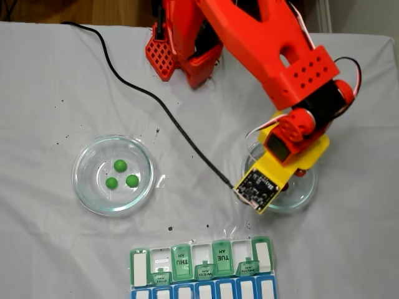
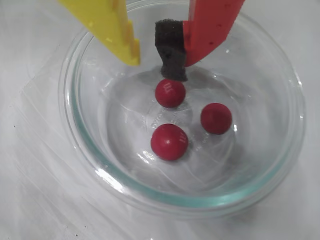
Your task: Sort medicines into box.
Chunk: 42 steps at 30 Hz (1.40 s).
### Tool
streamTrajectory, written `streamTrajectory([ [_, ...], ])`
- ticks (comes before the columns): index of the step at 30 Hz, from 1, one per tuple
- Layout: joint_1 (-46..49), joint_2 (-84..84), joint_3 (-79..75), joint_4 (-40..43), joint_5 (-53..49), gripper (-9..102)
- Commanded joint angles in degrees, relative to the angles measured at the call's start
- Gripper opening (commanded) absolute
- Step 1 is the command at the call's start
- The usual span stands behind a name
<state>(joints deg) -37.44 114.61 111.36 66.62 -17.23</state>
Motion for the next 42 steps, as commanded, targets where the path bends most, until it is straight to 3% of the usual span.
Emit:
streamTrajectory([
  [1,-0.9,4.1,-1.0,-1.1,-2.9,17],
  [12,-1.5,1.6,-3.7,2.8,-9.6,27],
  [42,-0.5,-7.6,-3.2,-5.9,-13.4,26],
])
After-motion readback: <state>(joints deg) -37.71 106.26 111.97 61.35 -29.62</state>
